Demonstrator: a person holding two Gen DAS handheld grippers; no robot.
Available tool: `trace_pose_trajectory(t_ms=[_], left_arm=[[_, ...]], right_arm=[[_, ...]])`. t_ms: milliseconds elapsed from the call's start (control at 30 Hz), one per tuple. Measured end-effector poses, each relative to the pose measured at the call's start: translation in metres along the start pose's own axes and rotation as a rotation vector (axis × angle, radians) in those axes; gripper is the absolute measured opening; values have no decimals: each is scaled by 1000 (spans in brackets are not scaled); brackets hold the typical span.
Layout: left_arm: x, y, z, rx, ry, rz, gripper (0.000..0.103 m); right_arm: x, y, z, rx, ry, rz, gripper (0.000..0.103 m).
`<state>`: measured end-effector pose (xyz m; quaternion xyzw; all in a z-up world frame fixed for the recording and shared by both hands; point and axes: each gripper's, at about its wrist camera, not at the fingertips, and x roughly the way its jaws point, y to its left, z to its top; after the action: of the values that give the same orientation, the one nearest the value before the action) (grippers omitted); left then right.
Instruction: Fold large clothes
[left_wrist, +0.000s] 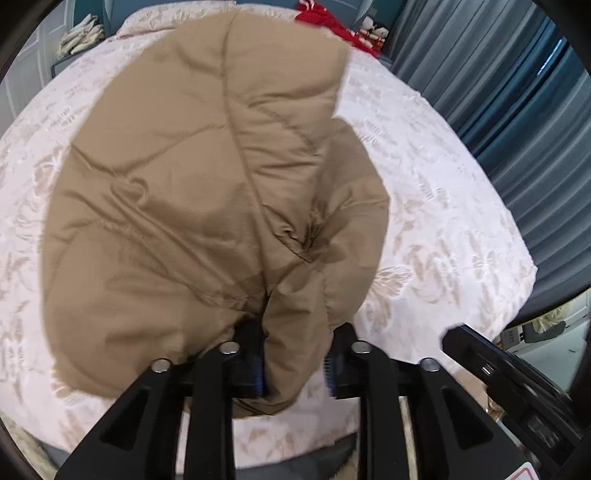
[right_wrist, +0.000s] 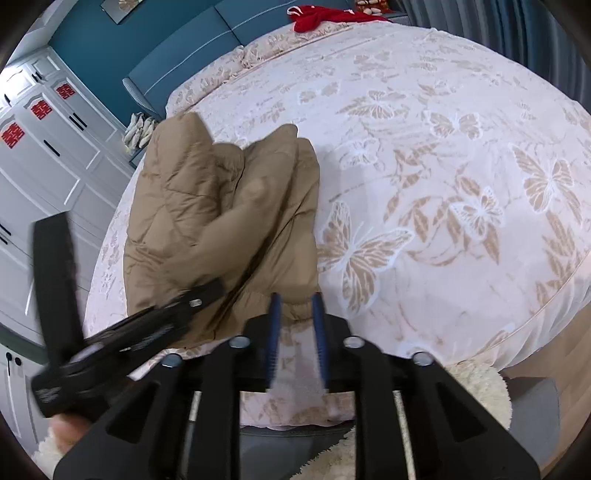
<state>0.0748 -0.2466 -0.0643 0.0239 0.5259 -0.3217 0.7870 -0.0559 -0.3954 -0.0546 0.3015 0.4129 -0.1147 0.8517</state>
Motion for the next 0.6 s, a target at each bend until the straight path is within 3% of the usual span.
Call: trace_pose_trajectory(t_ms=[67, 167, 233, 367, 433, 600], left_arm=[[-24, 9, -3, -30, -23, -53, 49], [-69, 22, -6, -67, -83, -141, 63], [-98, 35, -5, -65, -144, -140, 65], [-134, 79, 10, -106, -258, 65, 65], [-137, 101, 23, -153, -278, 166, 65], [-128, 144, 55, -223, -276, 316, 65]], right_arm=[[-4, 3, 2, -9, -13, 6, 24], [-9, 10, 6, -11, -27, 19, 31], [-10, 18, 12, -14, -36, 40, 31], [-10, 48, 32, -29, -65, 94, 51], [-3, 63, 45, -24, -72, 103, 53], [39, 101, 77, 11, -45, 72, 58]])
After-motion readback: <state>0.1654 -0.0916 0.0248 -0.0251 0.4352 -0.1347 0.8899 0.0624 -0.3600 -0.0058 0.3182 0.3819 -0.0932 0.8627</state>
